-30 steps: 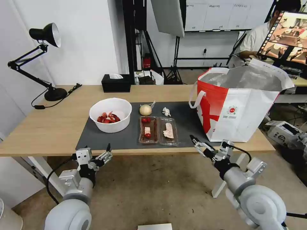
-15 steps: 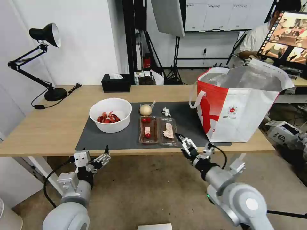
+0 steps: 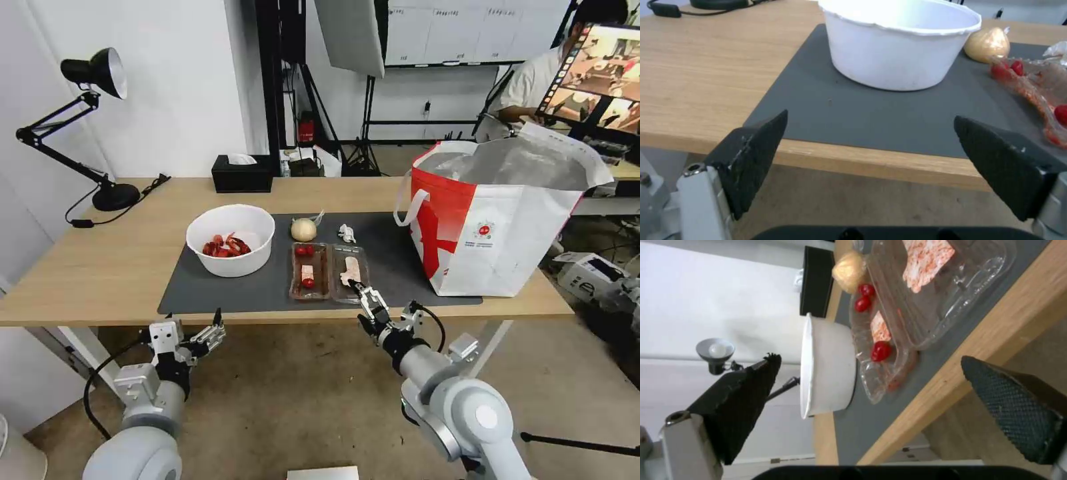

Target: Pick up the trash from the table and place it into the takeout bag.

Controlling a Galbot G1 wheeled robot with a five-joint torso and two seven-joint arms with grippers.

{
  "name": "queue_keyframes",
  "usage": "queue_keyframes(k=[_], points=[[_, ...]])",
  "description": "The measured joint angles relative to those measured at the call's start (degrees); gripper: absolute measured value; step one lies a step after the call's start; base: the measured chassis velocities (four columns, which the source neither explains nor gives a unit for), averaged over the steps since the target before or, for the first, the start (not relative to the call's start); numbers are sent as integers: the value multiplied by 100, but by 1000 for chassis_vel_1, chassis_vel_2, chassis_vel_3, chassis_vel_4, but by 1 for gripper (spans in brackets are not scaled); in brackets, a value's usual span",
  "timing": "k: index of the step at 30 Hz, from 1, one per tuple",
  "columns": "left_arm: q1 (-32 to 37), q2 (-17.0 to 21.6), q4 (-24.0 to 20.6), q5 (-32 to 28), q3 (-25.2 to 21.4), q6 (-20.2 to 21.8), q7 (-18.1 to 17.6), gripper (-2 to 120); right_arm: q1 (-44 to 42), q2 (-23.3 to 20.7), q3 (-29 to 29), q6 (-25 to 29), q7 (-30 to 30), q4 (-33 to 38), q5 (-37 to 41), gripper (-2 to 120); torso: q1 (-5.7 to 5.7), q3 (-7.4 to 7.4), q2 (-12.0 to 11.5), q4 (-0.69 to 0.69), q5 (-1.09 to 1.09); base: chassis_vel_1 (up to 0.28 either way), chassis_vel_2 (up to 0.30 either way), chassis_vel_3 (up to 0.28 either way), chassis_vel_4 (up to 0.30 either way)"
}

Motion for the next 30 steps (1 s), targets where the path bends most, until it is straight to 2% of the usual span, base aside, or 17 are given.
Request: queue_keyframes(k=[30], points=[[20, 34, 112, -52, -23, -45, 4, 100, 573, 251, -324, 172, 386, -653, -229, 100, 0, 0, 0, 0, 0, 0, 0, 0, 0]])
